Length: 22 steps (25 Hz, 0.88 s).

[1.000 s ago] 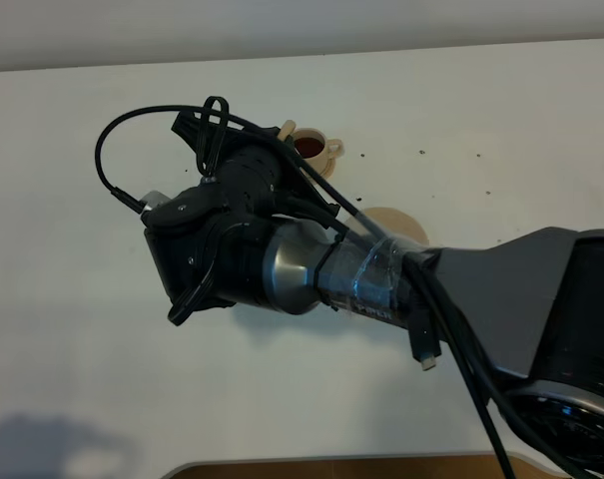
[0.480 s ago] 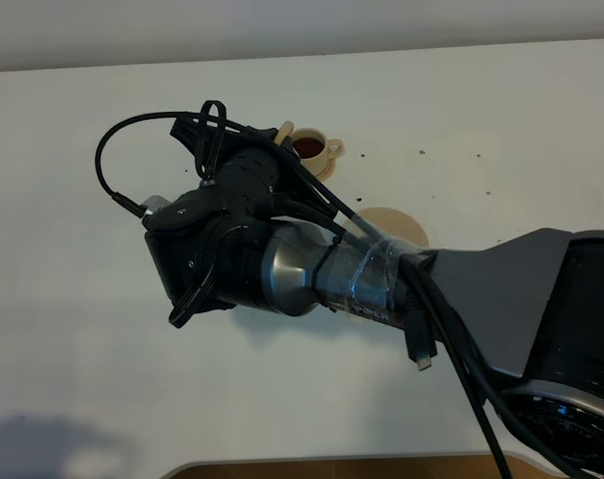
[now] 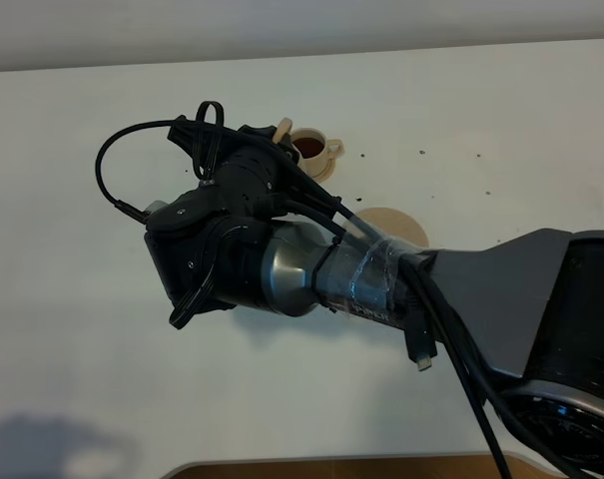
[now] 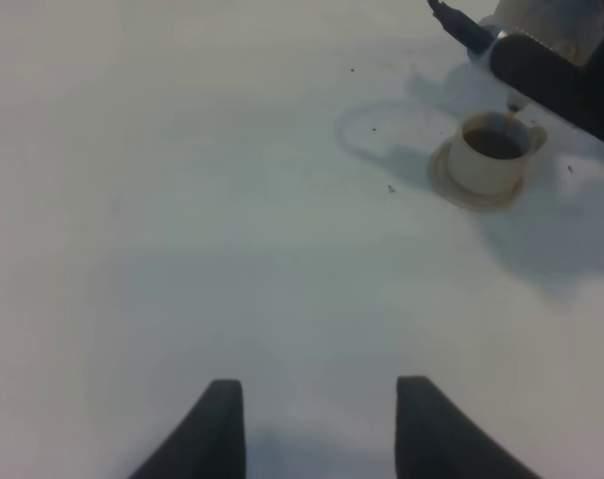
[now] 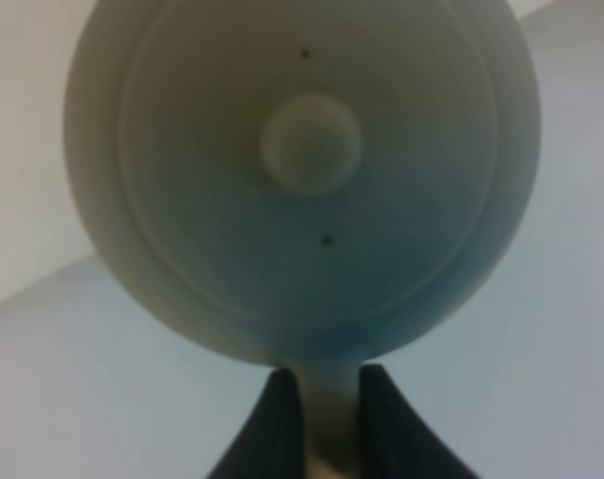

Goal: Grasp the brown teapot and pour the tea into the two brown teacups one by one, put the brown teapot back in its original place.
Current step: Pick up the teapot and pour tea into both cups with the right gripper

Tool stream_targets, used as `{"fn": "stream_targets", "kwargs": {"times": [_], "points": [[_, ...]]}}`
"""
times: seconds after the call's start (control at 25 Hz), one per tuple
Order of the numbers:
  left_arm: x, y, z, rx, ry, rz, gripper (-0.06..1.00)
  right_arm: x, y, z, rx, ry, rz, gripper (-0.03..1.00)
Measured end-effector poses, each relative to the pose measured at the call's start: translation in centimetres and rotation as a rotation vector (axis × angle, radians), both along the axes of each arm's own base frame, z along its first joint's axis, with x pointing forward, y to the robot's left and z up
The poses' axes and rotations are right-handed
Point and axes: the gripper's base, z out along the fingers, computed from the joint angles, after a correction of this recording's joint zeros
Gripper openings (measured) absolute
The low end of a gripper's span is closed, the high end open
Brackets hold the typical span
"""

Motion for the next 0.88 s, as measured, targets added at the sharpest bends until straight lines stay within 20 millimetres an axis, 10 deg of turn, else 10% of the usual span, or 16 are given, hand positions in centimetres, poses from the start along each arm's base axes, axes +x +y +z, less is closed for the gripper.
{"fn": "stream_targets", "kwargs": {"times": [0.88], "points": [[0.0,0.0,0.0,0.0,0.0,0.0,0.36,-0.9,-0.6,-0.5,0.15,0.033,-0.2,0.12]]}}
